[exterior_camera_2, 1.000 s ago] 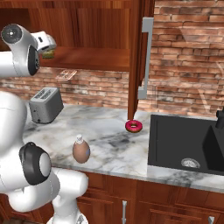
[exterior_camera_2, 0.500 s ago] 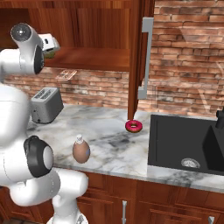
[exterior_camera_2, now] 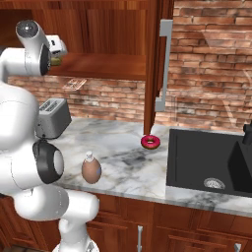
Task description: Pick the sponge and soap dispenser from the cabinet and place them on the counter.
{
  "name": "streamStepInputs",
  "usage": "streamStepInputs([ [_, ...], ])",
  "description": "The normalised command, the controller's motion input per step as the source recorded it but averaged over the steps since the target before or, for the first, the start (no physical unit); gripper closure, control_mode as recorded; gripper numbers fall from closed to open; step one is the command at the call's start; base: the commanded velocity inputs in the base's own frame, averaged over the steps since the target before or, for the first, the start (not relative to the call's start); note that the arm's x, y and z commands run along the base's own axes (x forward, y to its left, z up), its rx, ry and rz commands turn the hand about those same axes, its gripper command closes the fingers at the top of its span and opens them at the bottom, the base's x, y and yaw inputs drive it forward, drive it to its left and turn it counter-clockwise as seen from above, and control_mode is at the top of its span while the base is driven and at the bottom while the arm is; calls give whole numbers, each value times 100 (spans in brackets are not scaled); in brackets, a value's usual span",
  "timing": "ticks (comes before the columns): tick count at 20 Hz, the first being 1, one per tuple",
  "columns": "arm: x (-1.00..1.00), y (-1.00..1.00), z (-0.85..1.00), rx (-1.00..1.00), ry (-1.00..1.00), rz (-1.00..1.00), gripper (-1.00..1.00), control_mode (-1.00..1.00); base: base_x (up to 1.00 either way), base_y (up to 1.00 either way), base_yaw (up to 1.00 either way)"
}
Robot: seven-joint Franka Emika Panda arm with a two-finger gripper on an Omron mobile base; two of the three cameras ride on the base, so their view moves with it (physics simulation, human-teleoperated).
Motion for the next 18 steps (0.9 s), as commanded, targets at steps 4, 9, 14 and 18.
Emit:
streamStepInputs([
  [4, 15, 11, -20, 0, -3, 0, -100, -100, 0, 0, 0],
  [9, 16, 5, -30, 0, -7, 0, -100, -100, 0, 0, 0],
  [14, 23, 6, 0, 0, -2, 0, -100, -100, 0, 0, 0],
  [18, 21, 8, 0, 0, -2, 0, -100, -100, 0, 0, 0],
])
